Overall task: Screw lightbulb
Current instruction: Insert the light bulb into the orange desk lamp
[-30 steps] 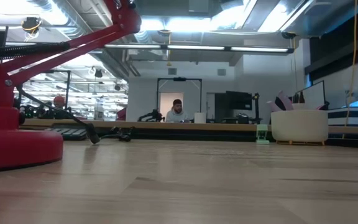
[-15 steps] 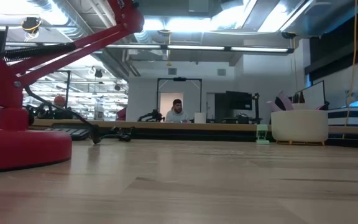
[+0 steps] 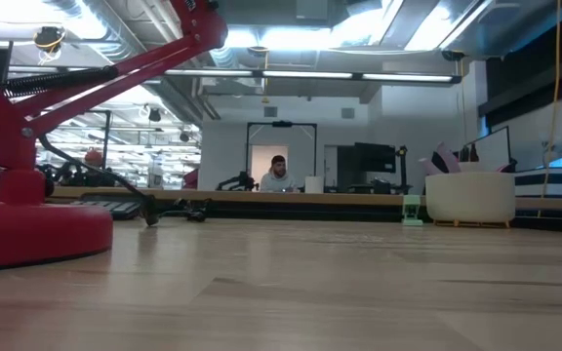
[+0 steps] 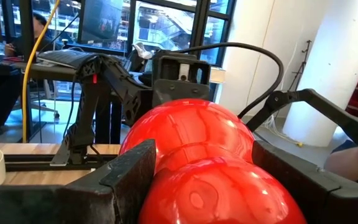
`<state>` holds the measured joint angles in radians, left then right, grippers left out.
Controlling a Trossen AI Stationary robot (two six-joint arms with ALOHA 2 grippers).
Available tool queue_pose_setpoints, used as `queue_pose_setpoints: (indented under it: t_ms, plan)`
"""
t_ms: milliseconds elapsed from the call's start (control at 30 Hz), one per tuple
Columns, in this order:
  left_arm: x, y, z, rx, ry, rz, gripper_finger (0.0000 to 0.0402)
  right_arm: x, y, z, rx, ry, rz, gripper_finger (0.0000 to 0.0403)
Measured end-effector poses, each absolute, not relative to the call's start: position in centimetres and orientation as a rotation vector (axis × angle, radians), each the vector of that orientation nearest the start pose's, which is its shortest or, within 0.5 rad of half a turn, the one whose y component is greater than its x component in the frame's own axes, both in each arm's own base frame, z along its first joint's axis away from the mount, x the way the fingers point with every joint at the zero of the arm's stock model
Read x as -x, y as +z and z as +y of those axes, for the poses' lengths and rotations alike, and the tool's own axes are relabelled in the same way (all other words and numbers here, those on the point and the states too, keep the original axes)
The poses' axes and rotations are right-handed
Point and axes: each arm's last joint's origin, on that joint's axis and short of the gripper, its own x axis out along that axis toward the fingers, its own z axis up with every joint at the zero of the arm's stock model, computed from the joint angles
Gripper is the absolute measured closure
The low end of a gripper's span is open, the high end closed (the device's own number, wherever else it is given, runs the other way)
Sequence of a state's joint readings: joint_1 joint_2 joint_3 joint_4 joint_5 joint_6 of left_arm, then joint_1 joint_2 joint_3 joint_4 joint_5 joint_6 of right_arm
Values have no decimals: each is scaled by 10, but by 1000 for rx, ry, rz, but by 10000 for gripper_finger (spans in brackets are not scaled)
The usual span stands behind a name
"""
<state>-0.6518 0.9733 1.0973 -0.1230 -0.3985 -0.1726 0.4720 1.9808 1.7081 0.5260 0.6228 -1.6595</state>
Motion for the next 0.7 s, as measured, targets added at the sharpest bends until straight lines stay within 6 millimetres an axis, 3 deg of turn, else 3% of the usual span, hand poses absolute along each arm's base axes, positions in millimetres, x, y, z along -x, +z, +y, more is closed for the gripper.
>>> queue_pose_setpoints:
  t_ms: [400, 700]
  plan:
    - [-167, 412, -113, 174, -248, 22, 149, -425, 361, 191, 1564, -281, -51, 117]
    - [-167, 412, -113, 179, -241, 23, 149, -425, 361, 192, 1361, -244, -95, 162]
